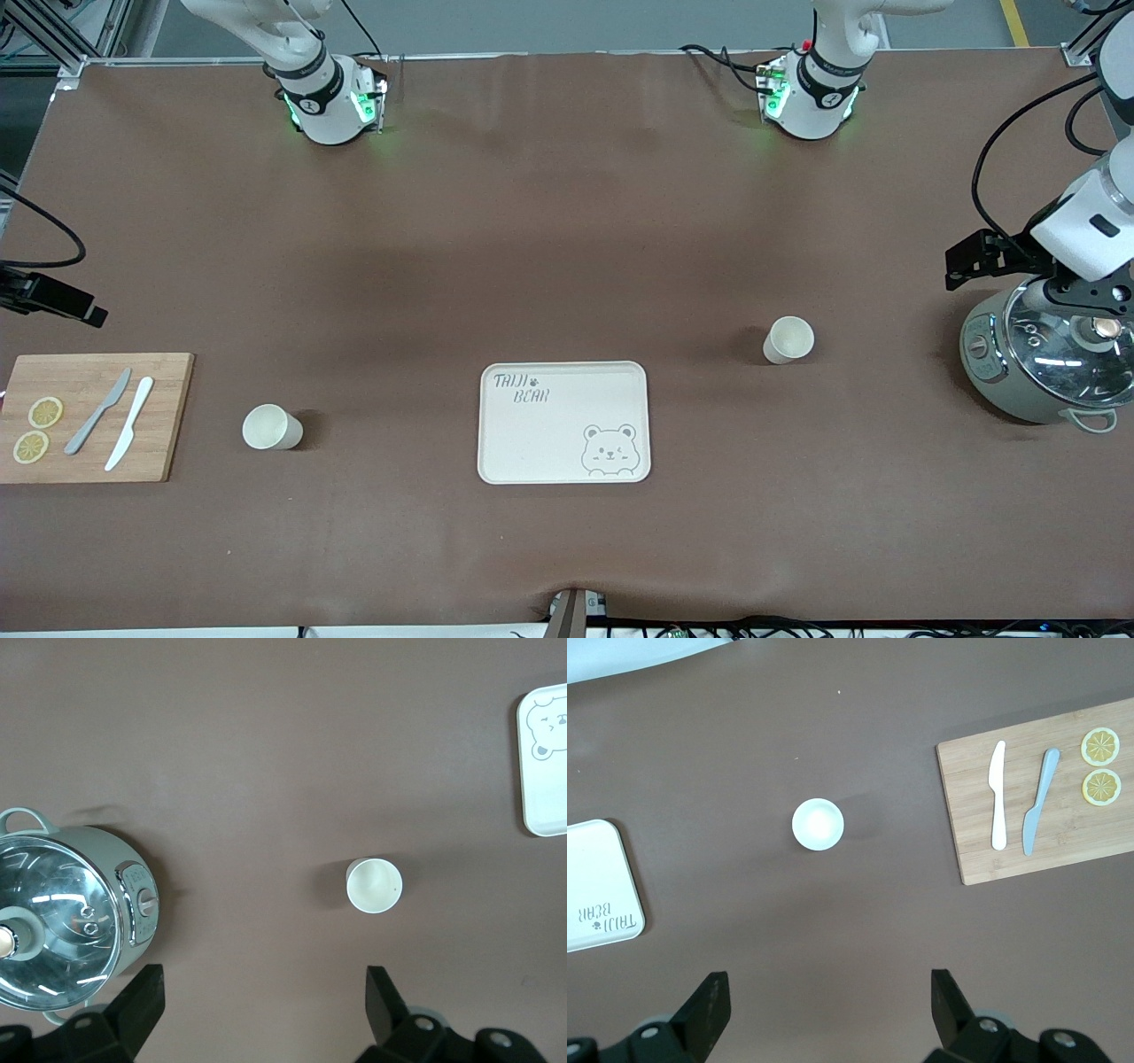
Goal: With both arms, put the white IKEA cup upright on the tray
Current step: 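Reach the left gripper down to the white cup beside the pot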
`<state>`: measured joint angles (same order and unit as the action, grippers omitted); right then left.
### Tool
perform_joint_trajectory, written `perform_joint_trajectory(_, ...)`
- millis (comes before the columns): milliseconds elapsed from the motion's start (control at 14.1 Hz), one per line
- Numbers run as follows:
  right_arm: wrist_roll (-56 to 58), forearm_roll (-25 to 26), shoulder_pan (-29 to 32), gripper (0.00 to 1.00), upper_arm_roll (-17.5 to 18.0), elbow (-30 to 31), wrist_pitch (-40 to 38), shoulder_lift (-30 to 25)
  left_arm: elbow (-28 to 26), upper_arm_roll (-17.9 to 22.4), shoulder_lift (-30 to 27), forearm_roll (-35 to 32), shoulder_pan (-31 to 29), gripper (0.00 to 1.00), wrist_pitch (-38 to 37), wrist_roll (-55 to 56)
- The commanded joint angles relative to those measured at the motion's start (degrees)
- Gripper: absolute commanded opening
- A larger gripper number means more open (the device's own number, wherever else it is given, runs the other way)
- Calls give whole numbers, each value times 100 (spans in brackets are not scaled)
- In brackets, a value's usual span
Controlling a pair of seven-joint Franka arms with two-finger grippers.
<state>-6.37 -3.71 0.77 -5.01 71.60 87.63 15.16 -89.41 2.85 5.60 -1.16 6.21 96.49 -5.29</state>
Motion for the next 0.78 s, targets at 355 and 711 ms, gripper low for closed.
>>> perform_joint_trajectory(355,-101,-33,20,100,-8,65,35,-84,-15,-188,291,-139,135,100,89,204)
perform_joint_trajectory(711,-101,-25,11,100,-9,65,70,-75,-1110,-372,442,282,117,100,1193,317)
